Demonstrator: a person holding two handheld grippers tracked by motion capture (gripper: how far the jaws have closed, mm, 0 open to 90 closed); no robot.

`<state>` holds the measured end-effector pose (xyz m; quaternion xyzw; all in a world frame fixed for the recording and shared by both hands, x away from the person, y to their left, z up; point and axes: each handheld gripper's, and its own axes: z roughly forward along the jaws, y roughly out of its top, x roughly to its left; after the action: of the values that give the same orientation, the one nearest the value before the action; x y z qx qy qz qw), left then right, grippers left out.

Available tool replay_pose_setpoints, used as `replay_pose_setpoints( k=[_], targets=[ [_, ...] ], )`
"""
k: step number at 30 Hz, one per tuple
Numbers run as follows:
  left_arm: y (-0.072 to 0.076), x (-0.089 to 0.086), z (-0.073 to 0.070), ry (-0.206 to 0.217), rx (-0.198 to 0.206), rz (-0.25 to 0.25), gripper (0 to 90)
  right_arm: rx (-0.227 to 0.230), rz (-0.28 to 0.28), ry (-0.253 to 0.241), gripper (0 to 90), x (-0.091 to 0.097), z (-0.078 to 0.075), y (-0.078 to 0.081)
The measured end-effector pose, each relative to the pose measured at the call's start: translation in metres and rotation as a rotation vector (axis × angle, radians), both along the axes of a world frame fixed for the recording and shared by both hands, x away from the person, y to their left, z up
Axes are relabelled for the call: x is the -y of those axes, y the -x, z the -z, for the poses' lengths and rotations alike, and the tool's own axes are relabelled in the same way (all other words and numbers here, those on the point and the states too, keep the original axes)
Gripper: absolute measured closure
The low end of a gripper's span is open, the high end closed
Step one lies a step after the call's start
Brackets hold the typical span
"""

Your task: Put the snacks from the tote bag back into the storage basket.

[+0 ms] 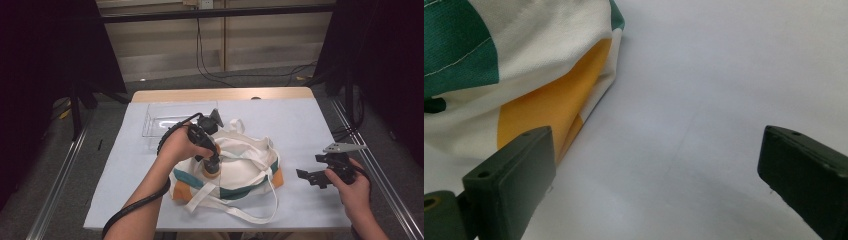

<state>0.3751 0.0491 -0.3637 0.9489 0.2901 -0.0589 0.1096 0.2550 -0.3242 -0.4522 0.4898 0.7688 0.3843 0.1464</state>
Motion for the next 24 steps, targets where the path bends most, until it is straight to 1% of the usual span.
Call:
replay_pose_setpoints(
  k=[2,3,7,8,10,12,13,18,19,20,22,23,24],
  targets=[
    [0.000,0.000,0.000,-0.002,0.001,0.003,29.5,0.000,0.000,-0.001,1.9,0.000,0.000,0.000],
    [0.000,0.000,0.000,-0.003,0.001,-0.005,29.6,0.000,0.001,-0.001,1.9,0.000,0.000,0.000],
    [0.001,0.000,-0.001,-0.010,0.004,-0.011,29.8,0.001,0.003,-0.002,1.9,0.000,0.000,0.000],
    [0.002,0.000,-0.001,-0.003,0.005,-0.019,29.8,-0.001,0.001,-0.001,1.9,0.001,0.000,0.000],
    [0.001,-0.001,-0.001,-0.001,0.010,-0.013,29.8,-0.001,0.002,-0.001,1.9,0.001,0.000,0.000],
    [0.000,-0.003,-0.002,0.001,0.004,-0.017,29.9,-0.003,0.003,-0.002,2.0,0.001,0.000,0.000],
    [0.000,-0.003,-0.003,0.000,0.004,-0.030,29.9,-0.003,0.003,-0.002,1.9,0.001,0.000,0.000],
    [-0.001,-0.006,-0.008,0.003,0.005,-0.028,29.9,-0.004,0.001,-0.001,1.9,0.001,0.000,0.000],
    [-0.001,-0.007,-0.012,0.005,0.003,-0.027,29.9,-0.001,0.002,0.000,1.9,0.001,0.000,0.000],
    [0.000,-0.007,-0.013,0.010,0.002,-0.039,29.8,-0.002,0.000,0.000,2.0,0.001,0.000,0.000],
    [-0.001,-0.008,-0.017,0.006,-0.004,-0.032,29.9,0.000,0.000,0.000,2.0,0.001,0.000,0.000],
    [-0.001,-0.008,-0.018,0.009,-0.005,-0.038,29.9,0.000,0.000,0.000,2.0,0.001,0.000,0.000],
    [-0.001,-0.008,-0.020,0.006,-0.007,-0.030,29.9,0.000,-0.002,0.001,1.9,0.001,0.000,0.000]
  ],
)
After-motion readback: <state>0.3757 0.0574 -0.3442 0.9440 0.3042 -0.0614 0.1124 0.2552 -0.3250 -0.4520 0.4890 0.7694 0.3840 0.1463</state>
